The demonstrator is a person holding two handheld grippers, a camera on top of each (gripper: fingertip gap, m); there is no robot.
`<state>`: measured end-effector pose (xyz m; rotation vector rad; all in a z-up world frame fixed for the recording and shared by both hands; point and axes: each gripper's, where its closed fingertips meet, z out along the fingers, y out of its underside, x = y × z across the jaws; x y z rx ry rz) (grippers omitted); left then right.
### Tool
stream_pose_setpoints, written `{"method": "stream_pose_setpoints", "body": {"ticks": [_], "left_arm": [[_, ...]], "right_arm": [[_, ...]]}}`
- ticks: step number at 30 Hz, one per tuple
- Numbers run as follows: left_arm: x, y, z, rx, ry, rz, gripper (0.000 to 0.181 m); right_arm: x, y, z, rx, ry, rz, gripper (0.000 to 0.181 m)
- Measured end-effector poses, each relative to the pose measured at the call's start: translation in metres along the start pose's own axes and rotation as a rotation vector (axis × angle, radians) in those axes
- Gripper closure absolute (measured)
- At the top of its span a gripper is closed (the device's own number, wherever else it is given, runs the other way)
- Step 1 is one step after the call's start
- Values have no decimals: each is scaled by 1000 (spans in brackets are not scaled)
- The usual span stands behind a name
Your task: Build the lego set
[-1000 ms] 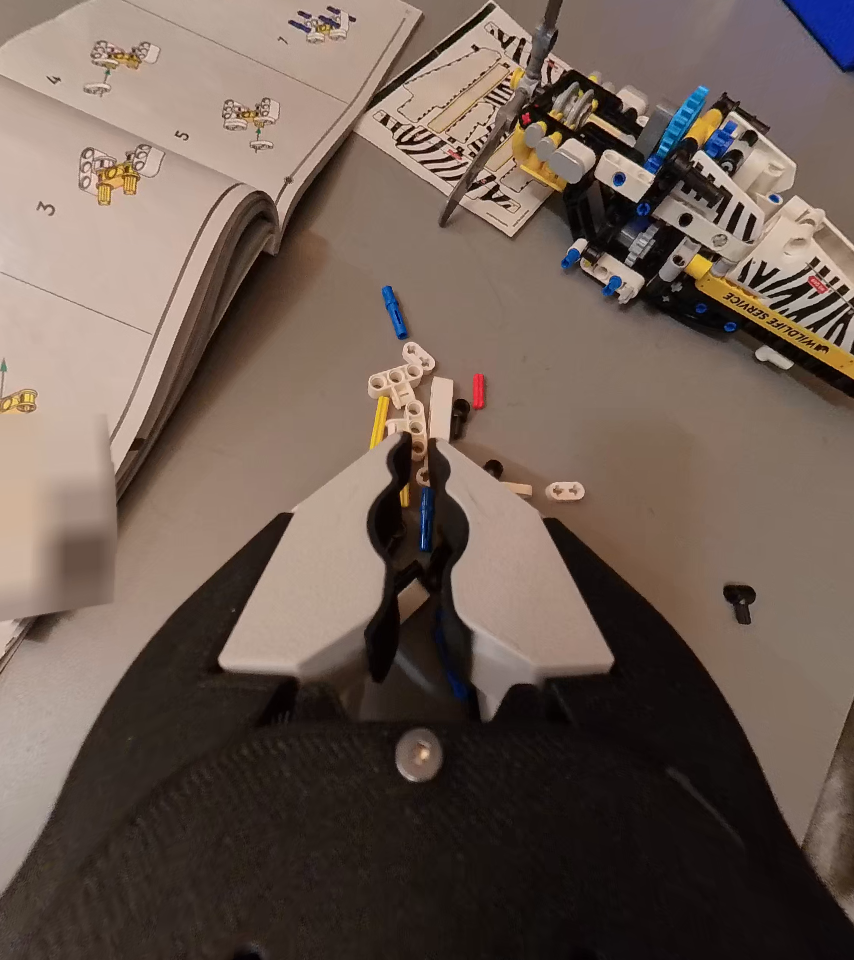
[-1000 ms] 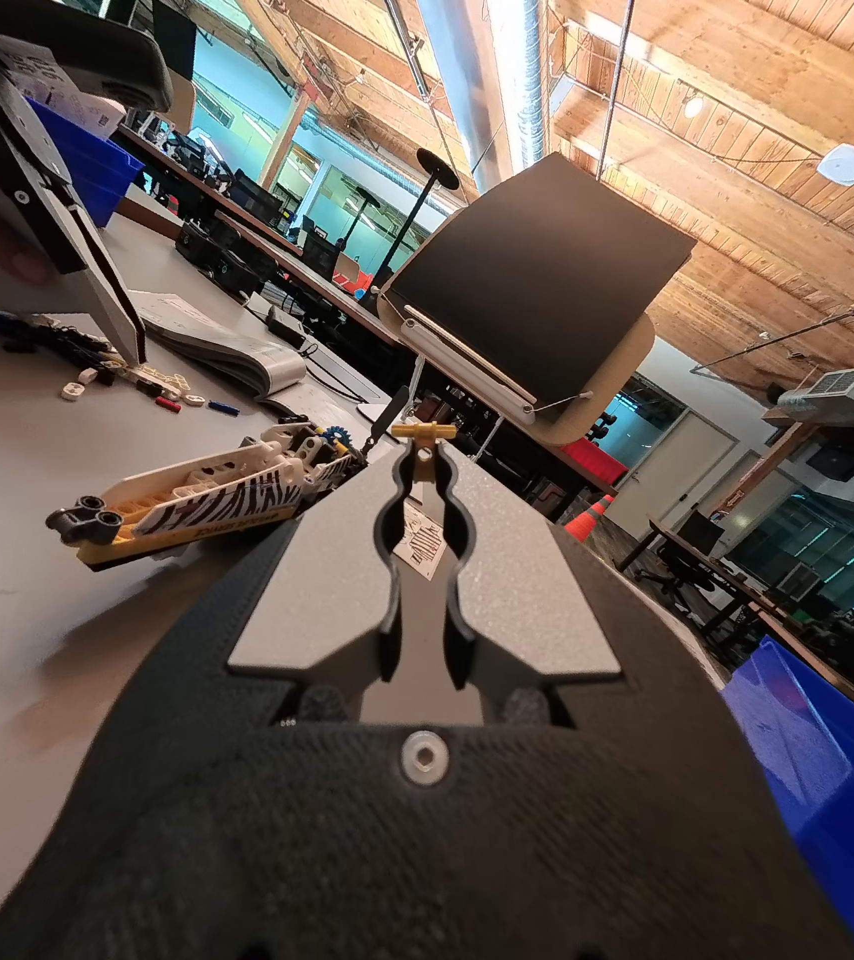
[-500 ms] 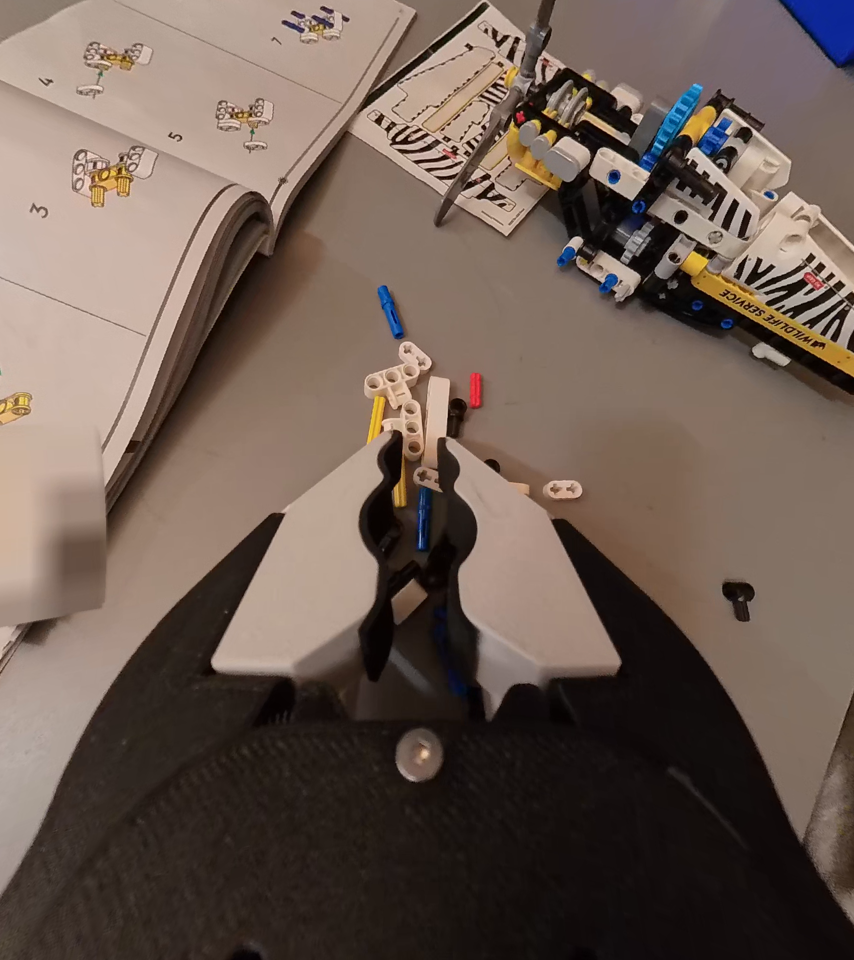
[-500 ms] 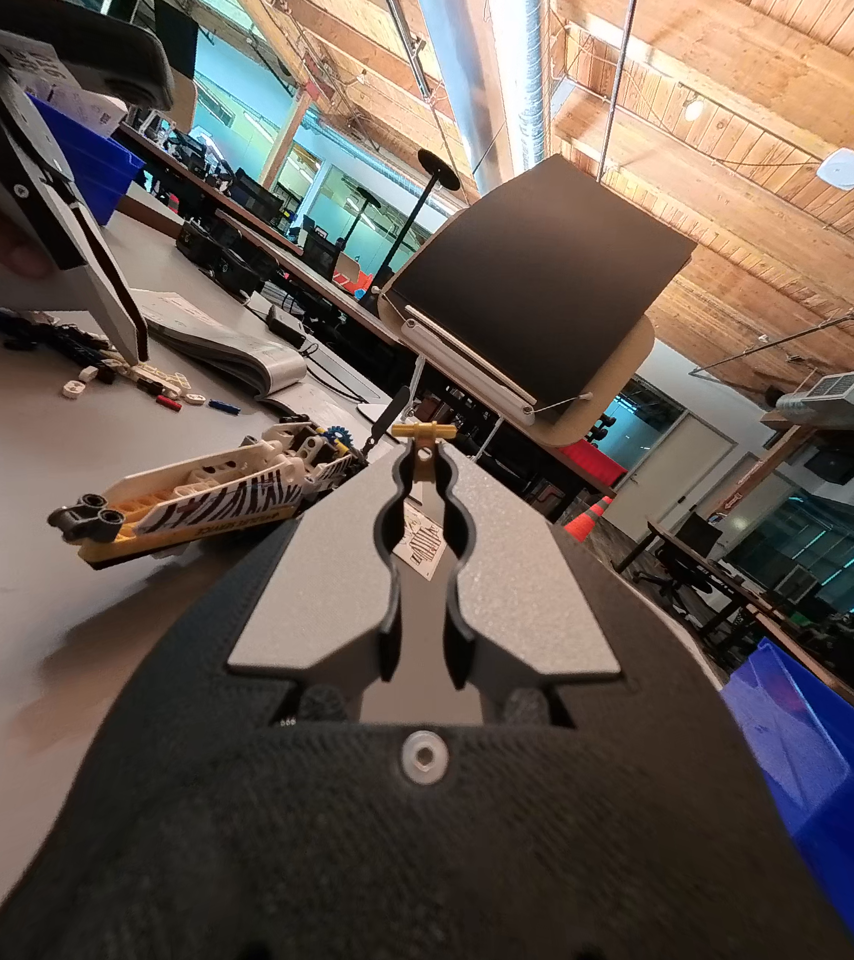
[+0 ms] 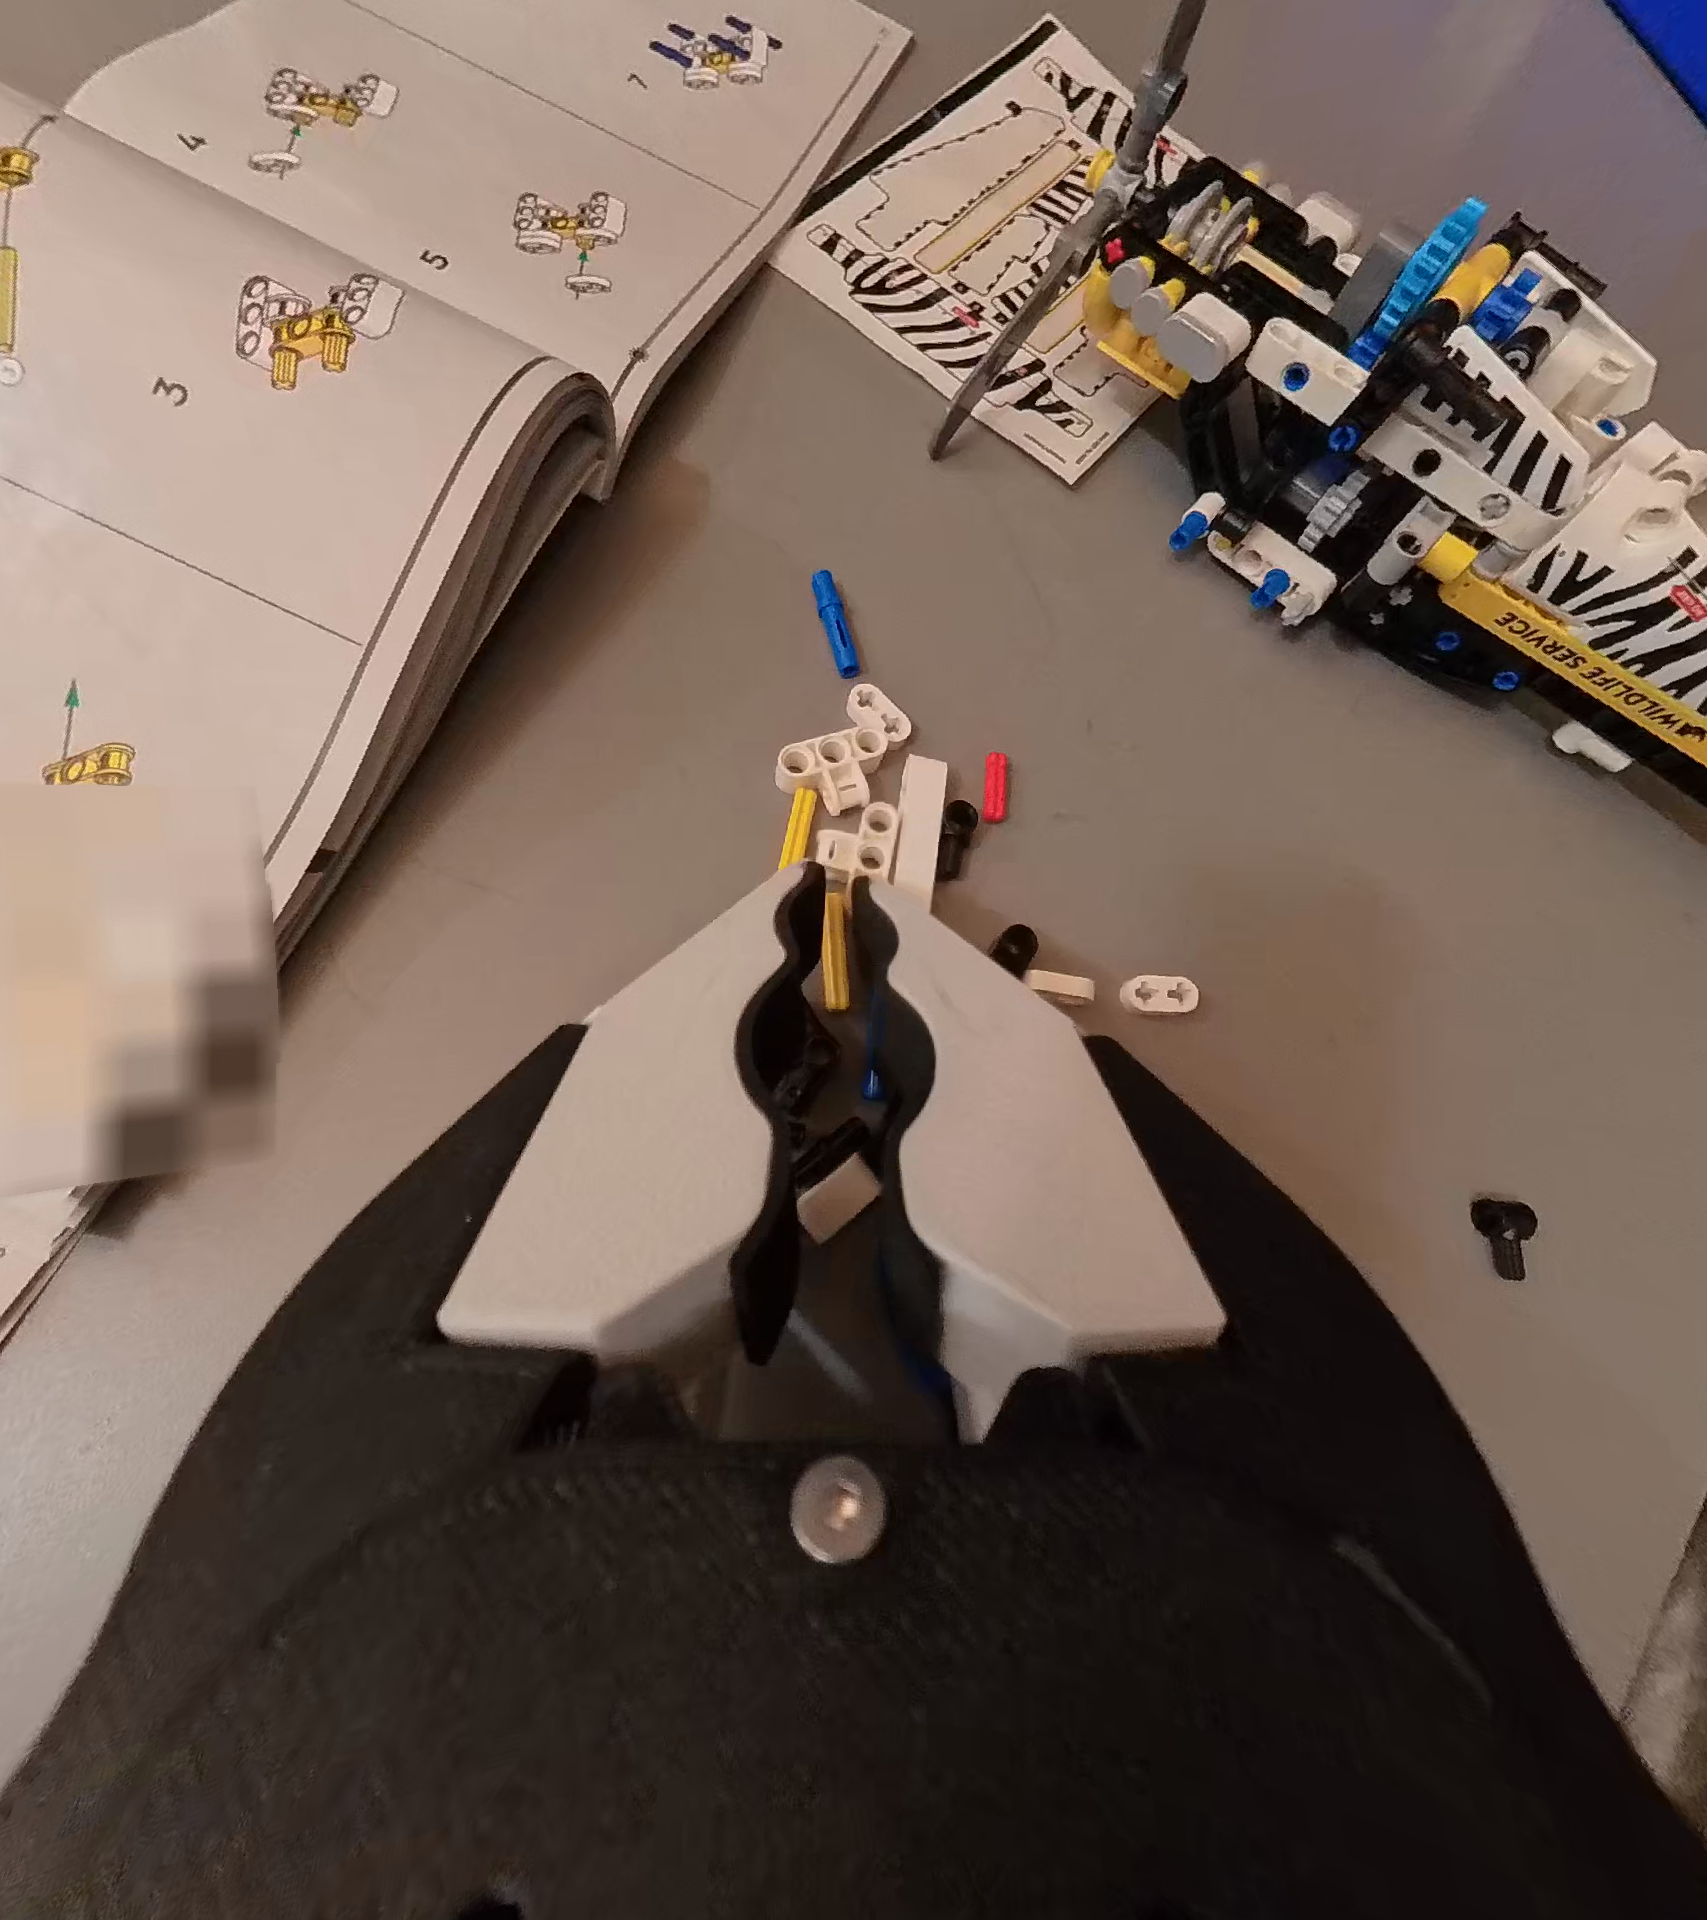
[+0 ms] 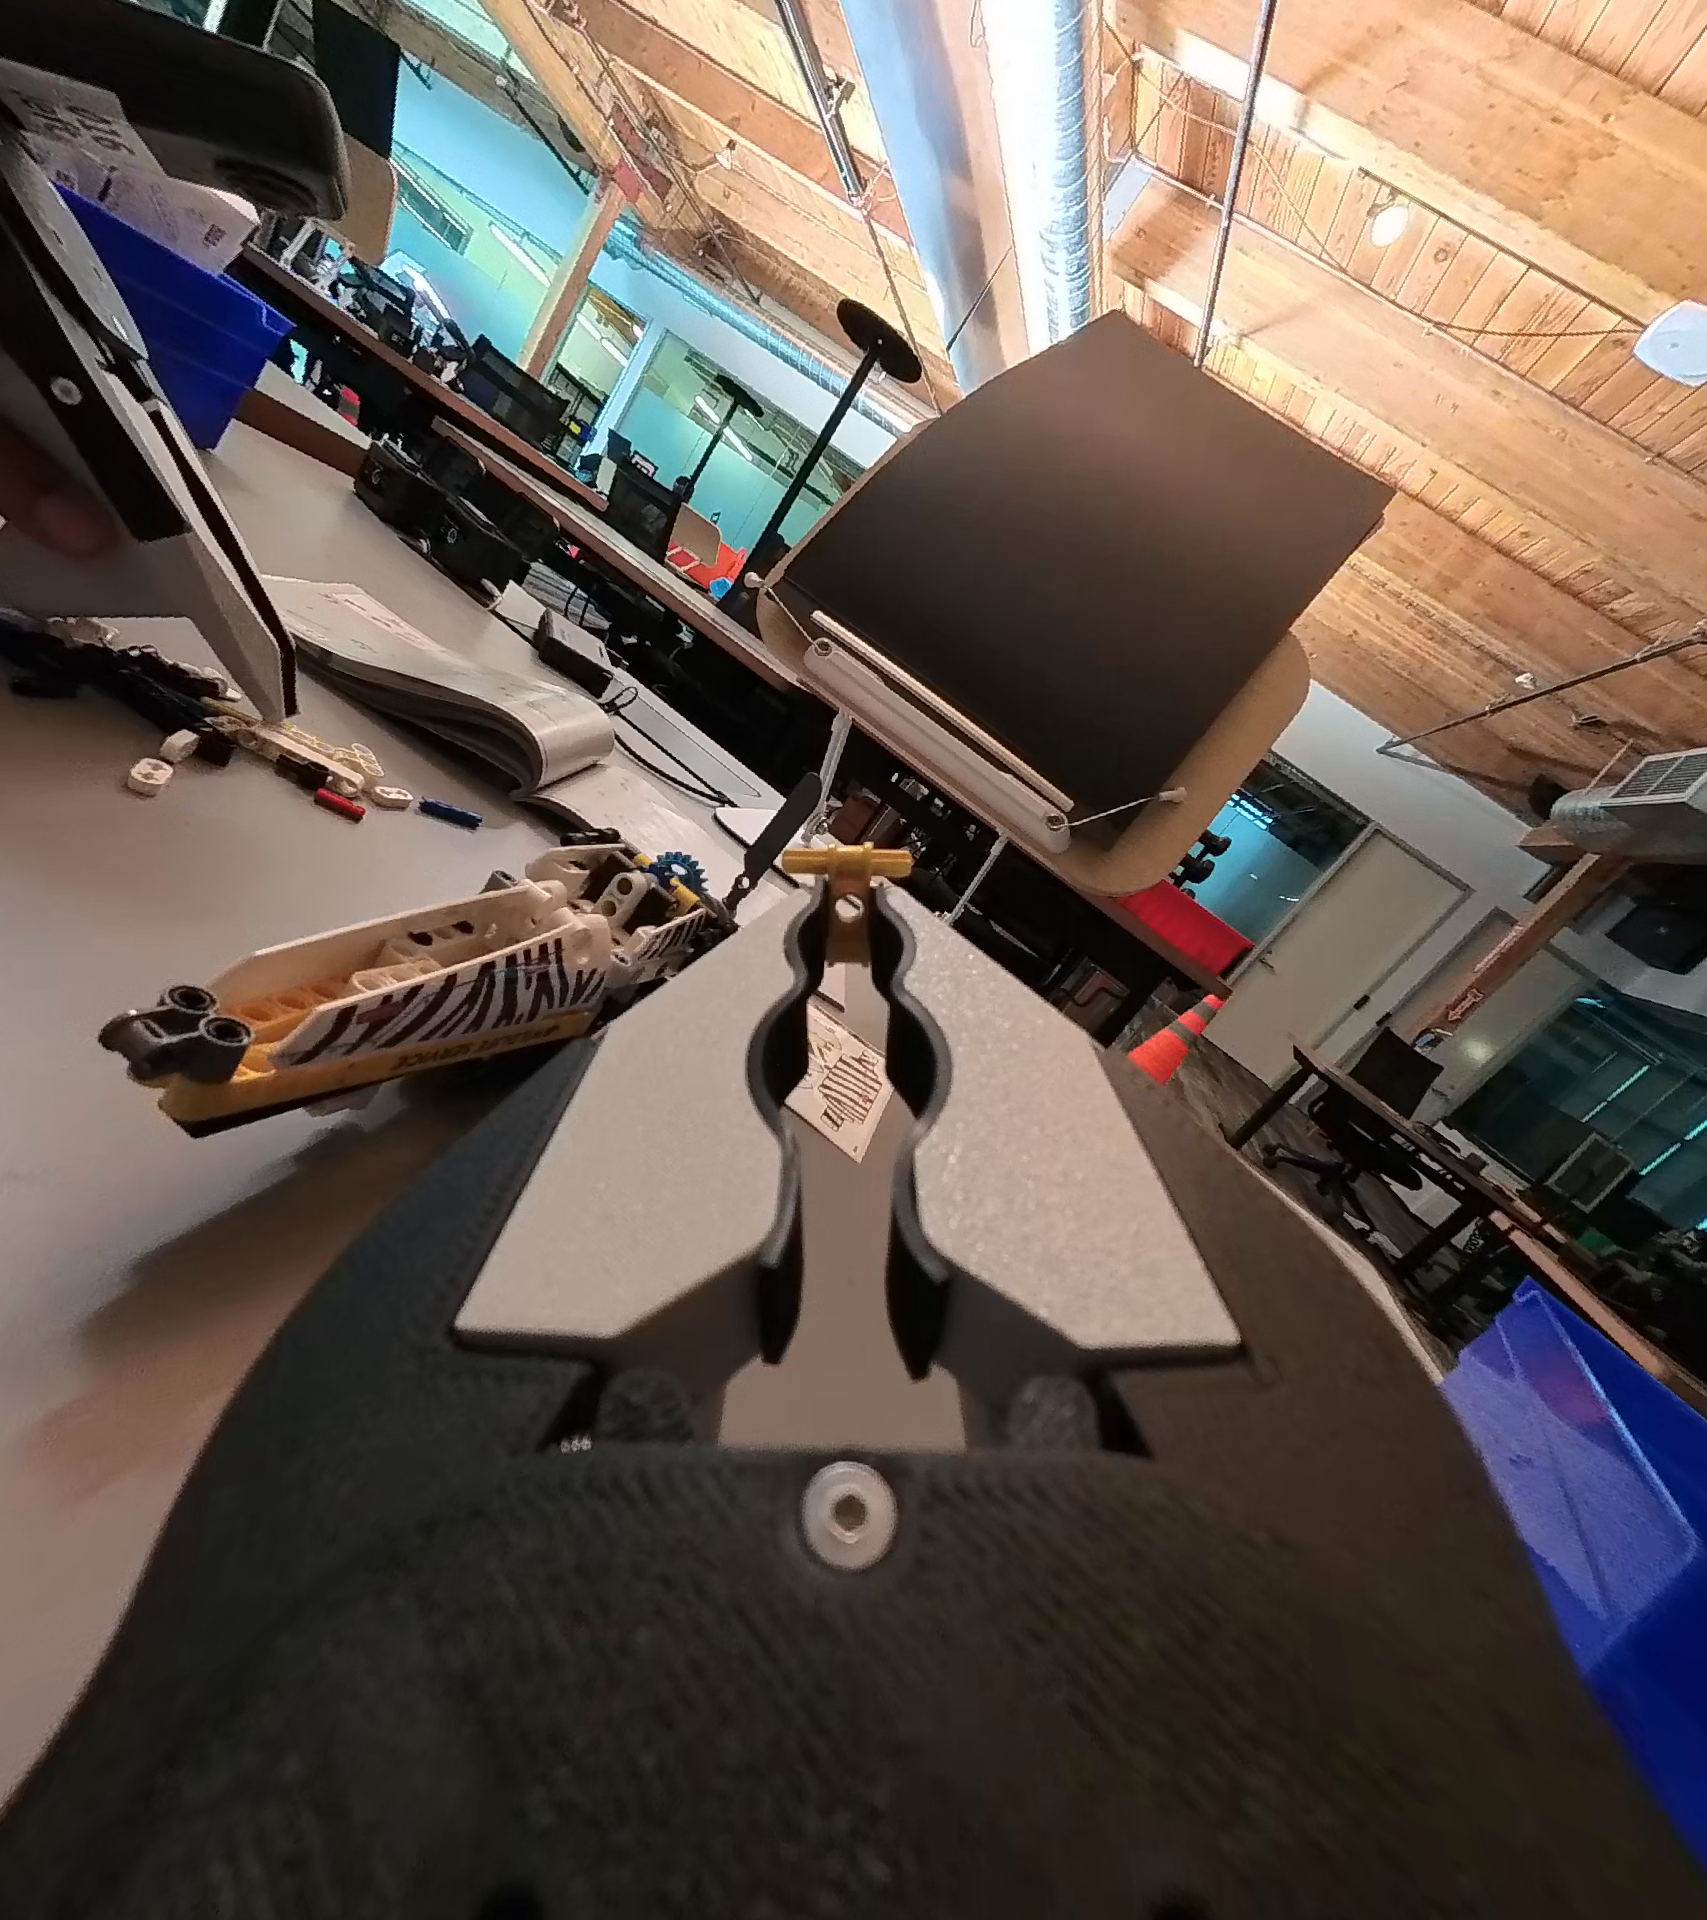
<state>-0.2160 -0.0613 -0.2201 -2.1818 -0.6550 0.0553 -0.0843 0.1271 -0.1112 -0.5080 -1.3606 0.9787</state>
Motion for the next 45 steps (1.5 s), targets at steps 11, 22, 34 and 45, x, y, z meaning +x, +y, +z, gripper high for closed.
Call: {"method": "stream_pose_setpoints", "body": {"ticks": [11,22,34,45], "left_arm": [[7,2,2,-15,9,61,170],[32,10,-1,-47,168,104,151],[47,14,6,-79,164,235,159],[68,-22,-8,144,315,109,164]], "right_arm": [[0,1,1,2,0,-1,176],[-2,2,3,0,-3,-3,176],[-2,4,5,-1,-2,-4,176],[-1,3,5,8,10,3,176]]}}
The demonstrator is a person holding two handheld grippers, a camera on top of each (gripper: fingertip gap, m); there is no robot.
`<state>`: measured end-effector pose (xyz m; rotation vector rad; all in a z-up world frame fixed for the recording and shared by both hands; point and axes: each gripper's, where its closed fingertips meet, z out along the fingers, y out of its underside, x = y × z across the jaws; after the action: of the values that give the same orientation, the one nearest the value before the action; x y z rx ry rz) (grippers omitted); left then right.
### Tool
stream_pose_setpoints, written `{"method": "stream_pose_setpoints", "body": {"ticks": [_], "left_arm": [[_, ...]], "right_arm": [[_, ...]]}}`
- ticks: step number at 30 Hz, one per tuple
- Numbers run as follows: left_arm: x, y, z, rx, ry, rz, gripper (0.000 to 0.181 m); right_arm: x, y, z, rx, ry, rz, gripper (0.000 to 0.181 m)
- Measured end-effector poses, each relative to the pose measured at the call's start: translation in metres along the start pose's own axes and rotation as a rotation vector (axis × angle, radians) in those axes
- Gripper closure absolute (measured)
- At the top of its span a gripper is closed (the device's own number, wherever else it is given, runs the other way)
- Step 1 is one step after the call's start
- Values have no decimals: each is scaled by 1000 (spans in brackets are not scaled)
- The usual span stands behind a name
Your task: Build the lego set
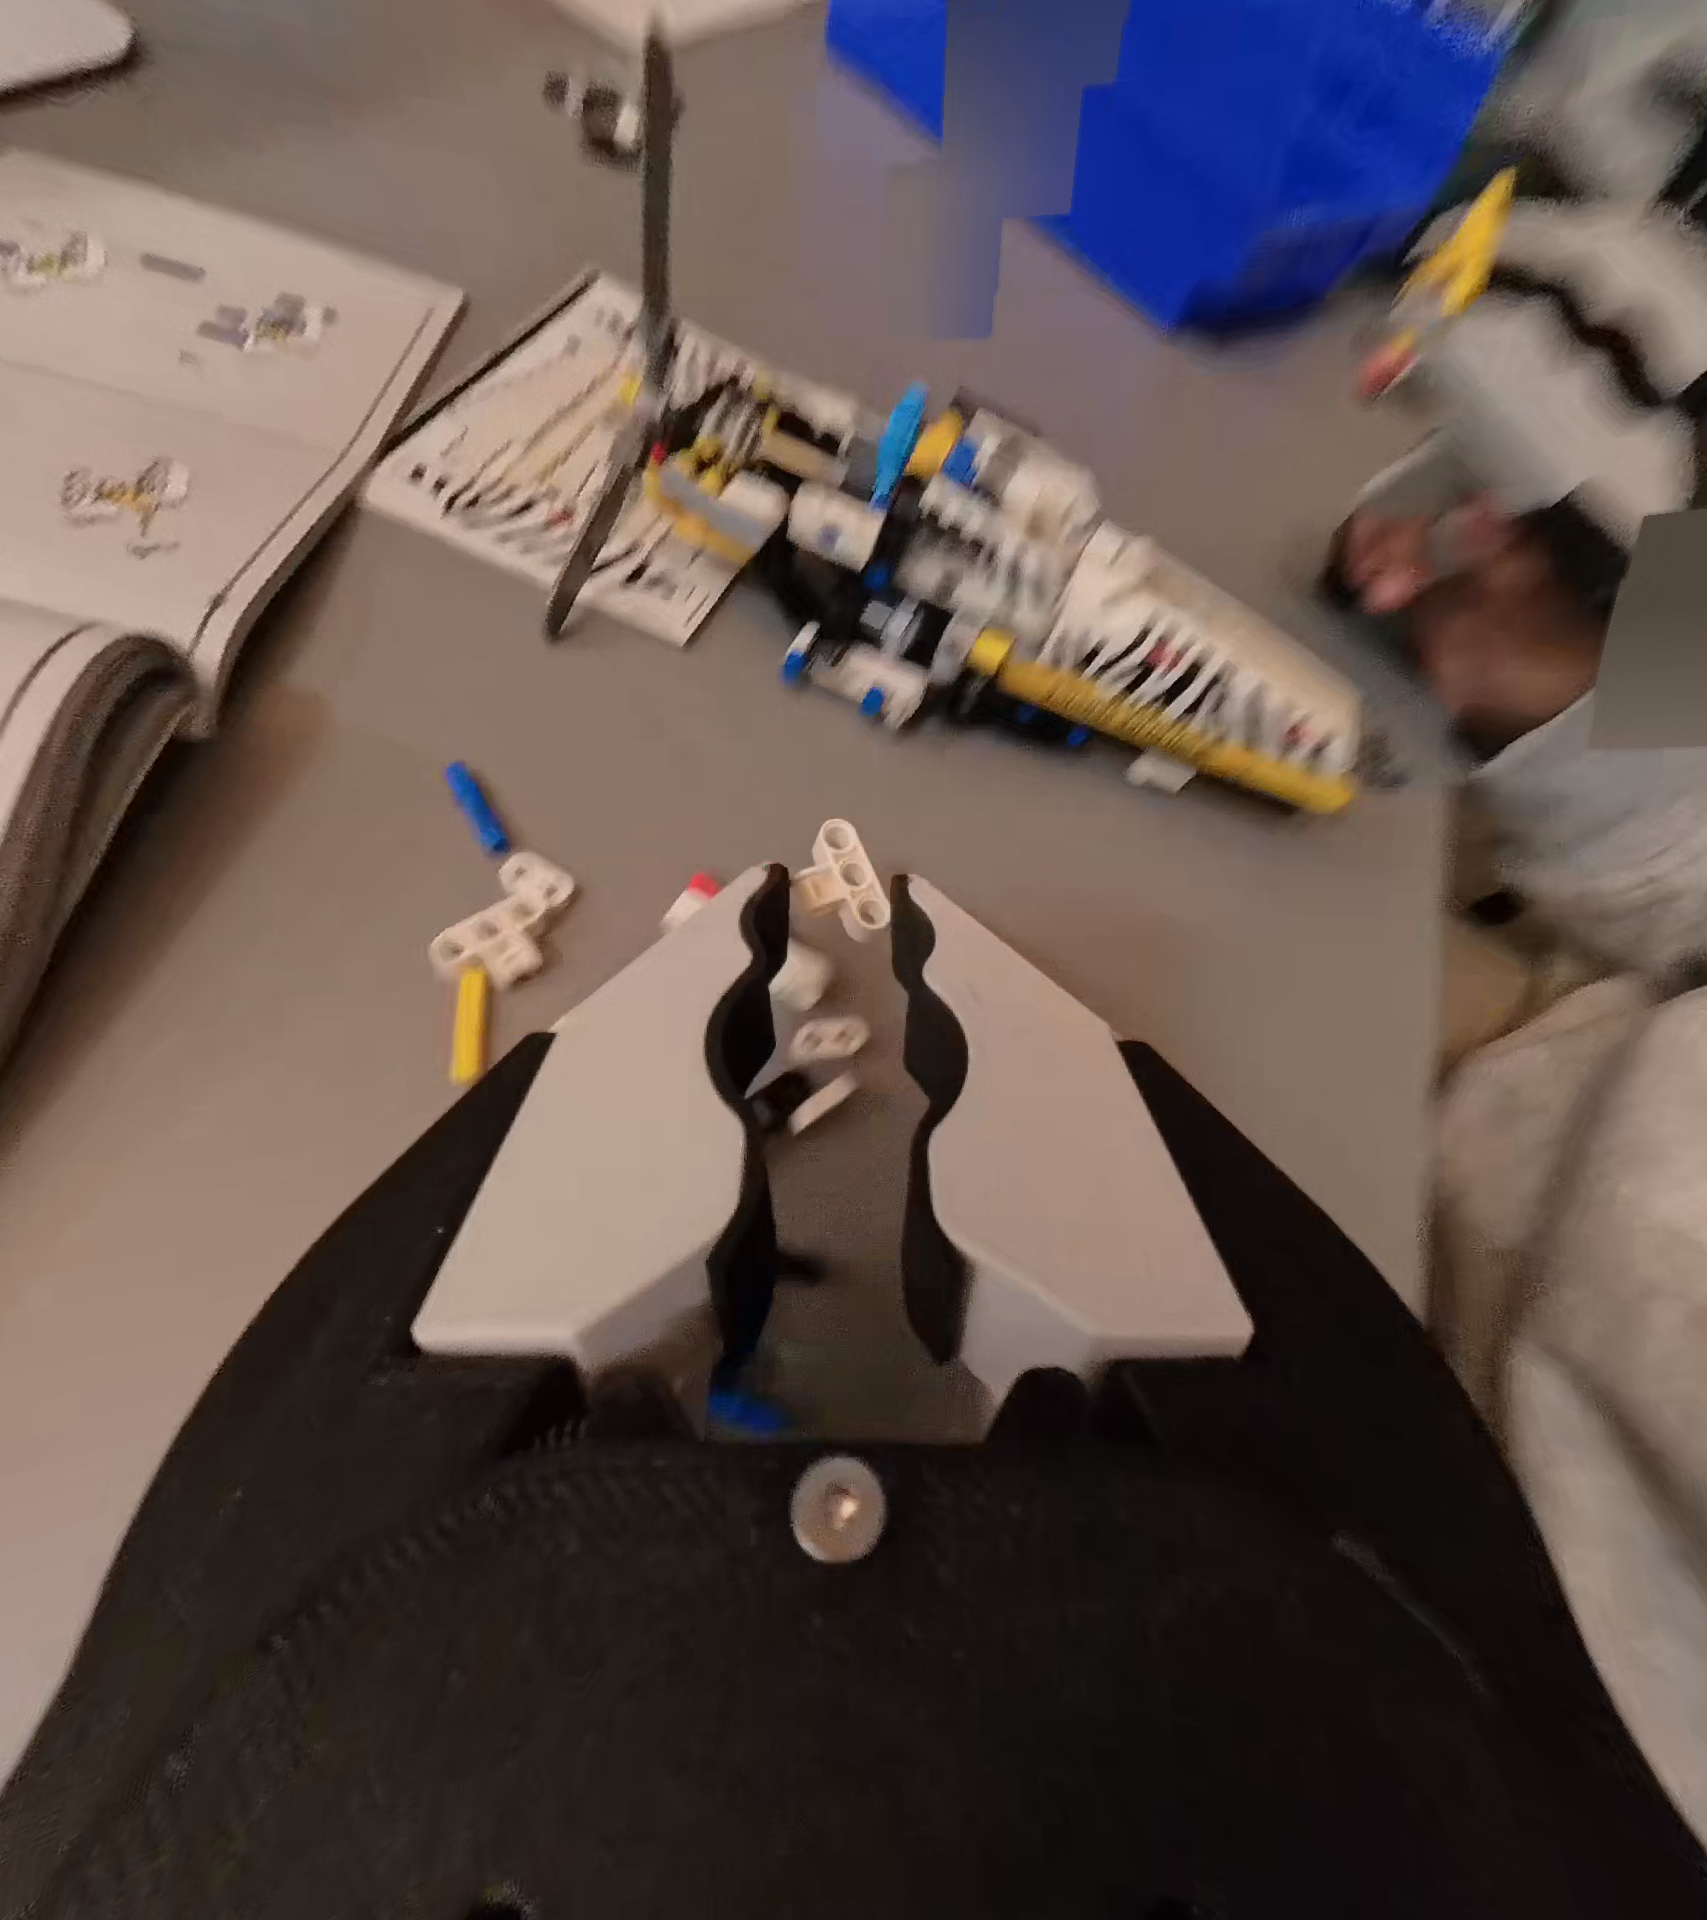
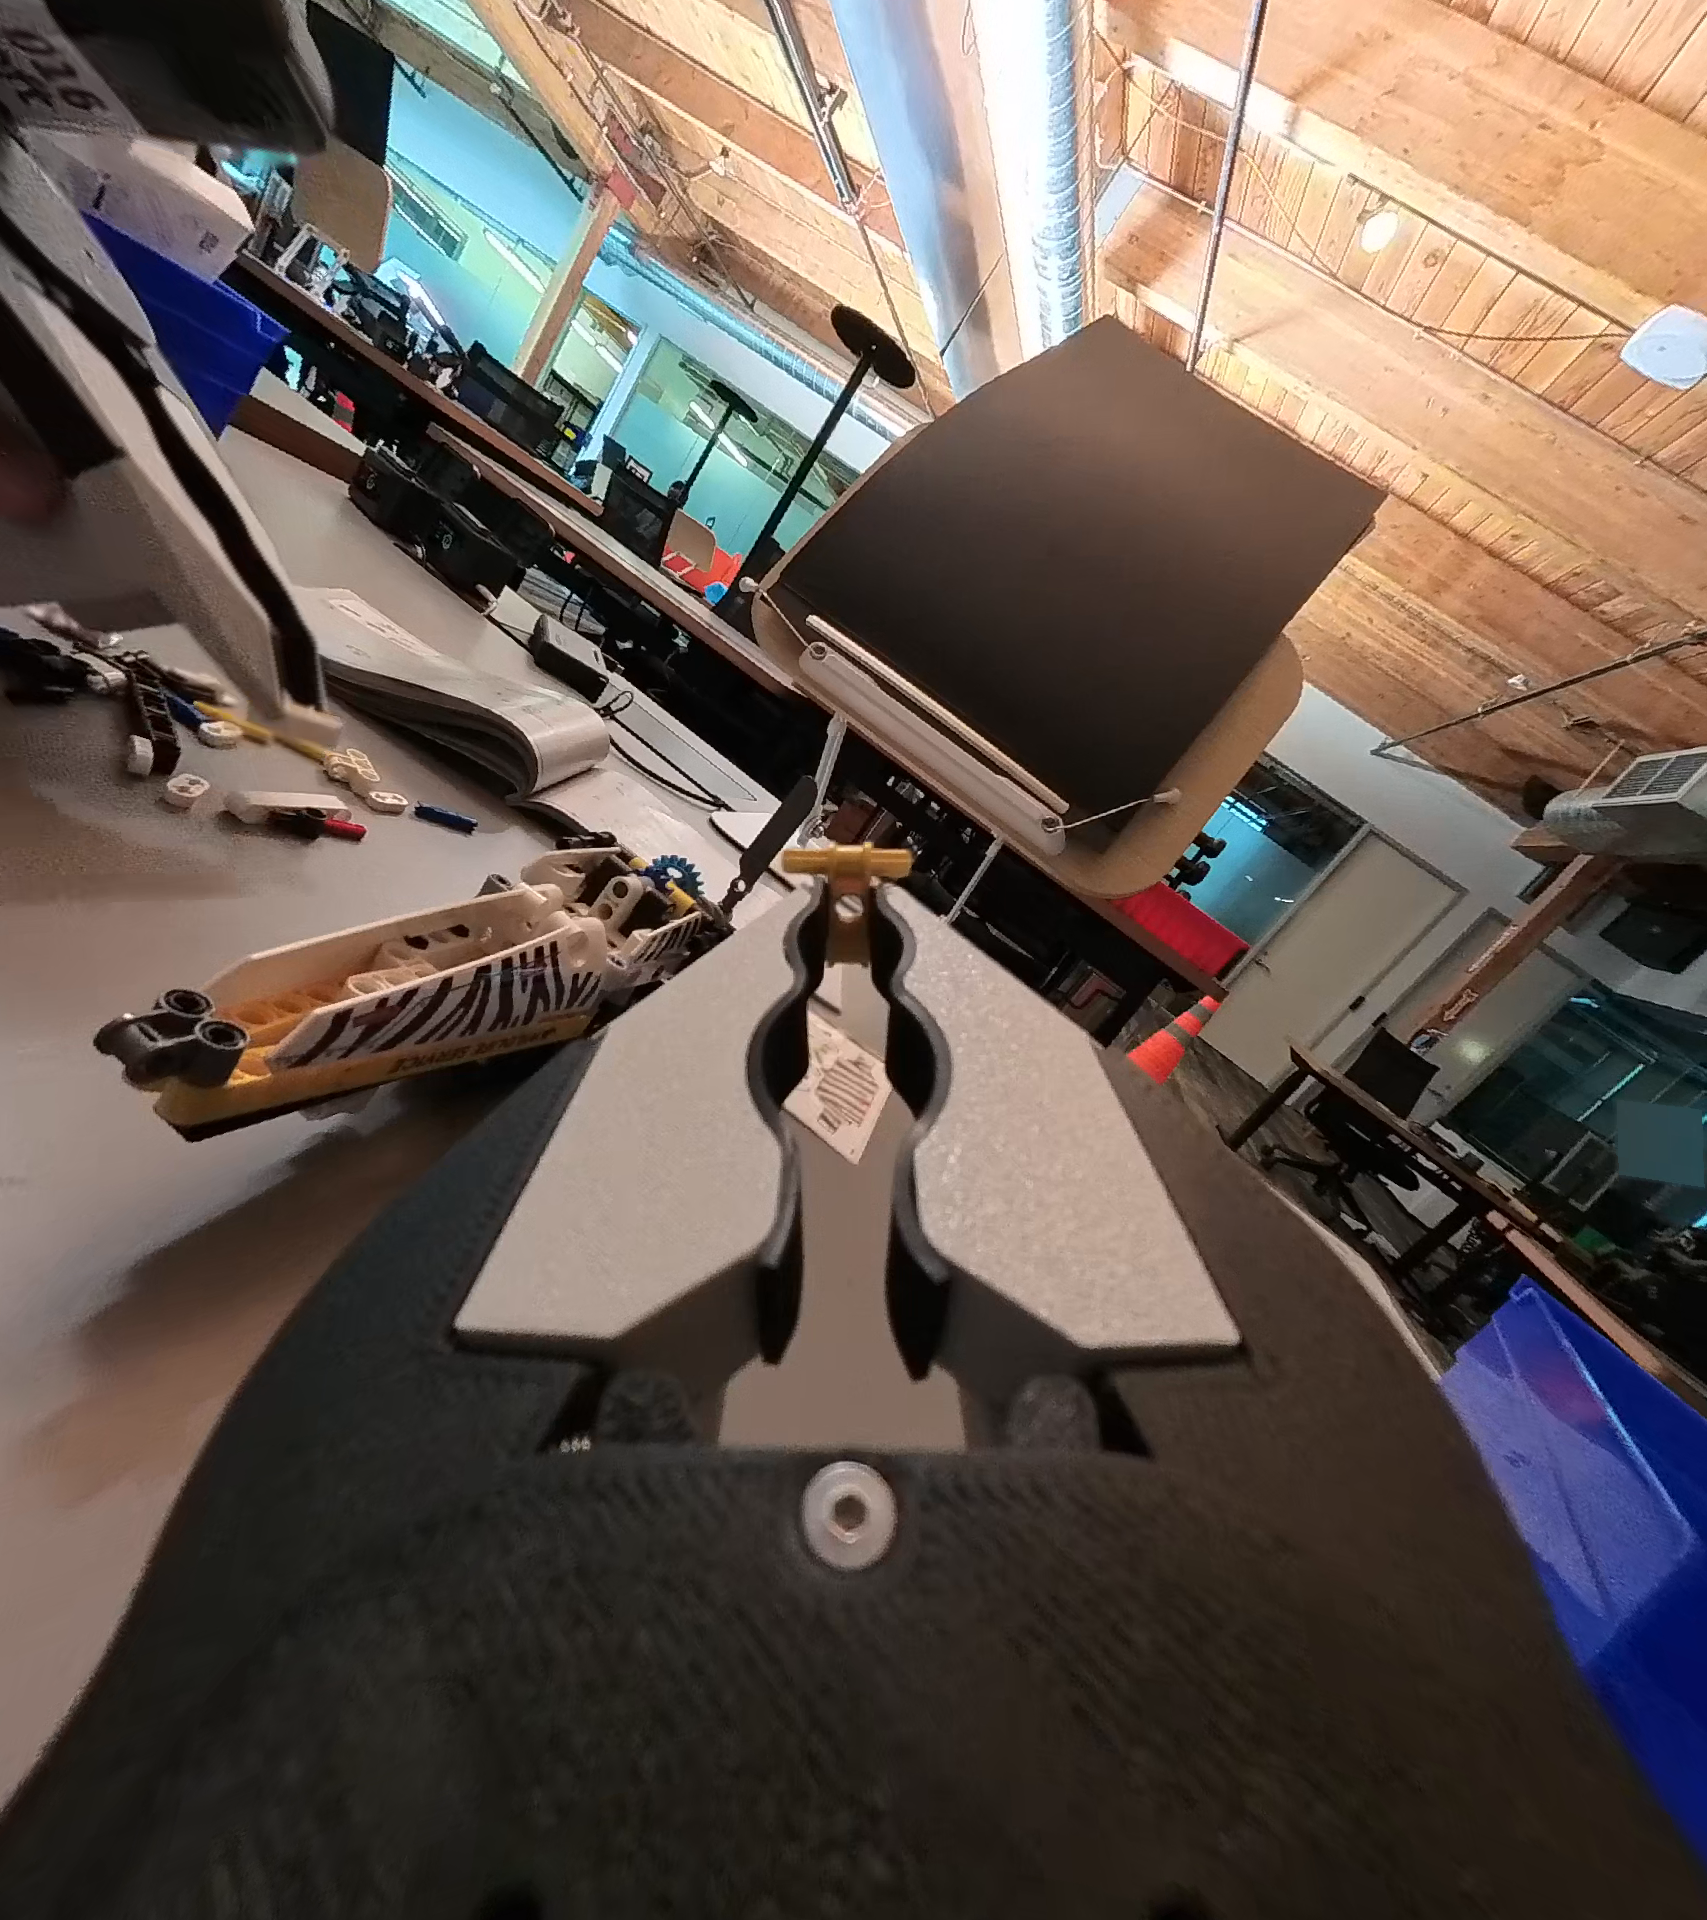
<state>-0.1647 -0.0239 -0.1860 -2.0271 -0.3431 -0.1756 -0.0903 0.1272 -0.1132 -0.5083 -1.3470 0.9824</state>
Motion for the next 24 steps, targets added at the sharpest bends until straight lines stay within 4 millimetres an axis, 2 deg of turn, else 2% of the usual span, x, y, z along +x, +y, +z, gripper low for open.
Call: {"method": "stream_pose_setpoints", "body": {"ticks": [3,5,8,10,12,14,18,22,24], "left_arm": [[28,-44,-13,258,242,-209,164],[49,-69,-29,407,472,-346,164],[68,-83,-41,485,707,-477,164],[75,-88,-43,503,788,-528,165],[83,-88,-39,486,827,-554,165],[86,-83,-26,432,757,-518,165],[80,-58,-5,247,523,-389,165],[58,-9,16,-76,175,-167,164],[54,8,22,-187,84,-93,164]], "right_arm": [[8,-12,-4,56,40,23,176],[5,-32,-3,105,18,60,176],[-27,-62,13,77,-163,27,177],[-52,-72,22,2,-291,28,176],[-65,-93,24,29,-344,49,176],[-68,-105,23,49,-359,72,177],[-74,-89,18,-99,-449,143,176],[-73,-82,10,-143,-459,195,176],[-74,-74,10,-166,-458,199,176]]}}
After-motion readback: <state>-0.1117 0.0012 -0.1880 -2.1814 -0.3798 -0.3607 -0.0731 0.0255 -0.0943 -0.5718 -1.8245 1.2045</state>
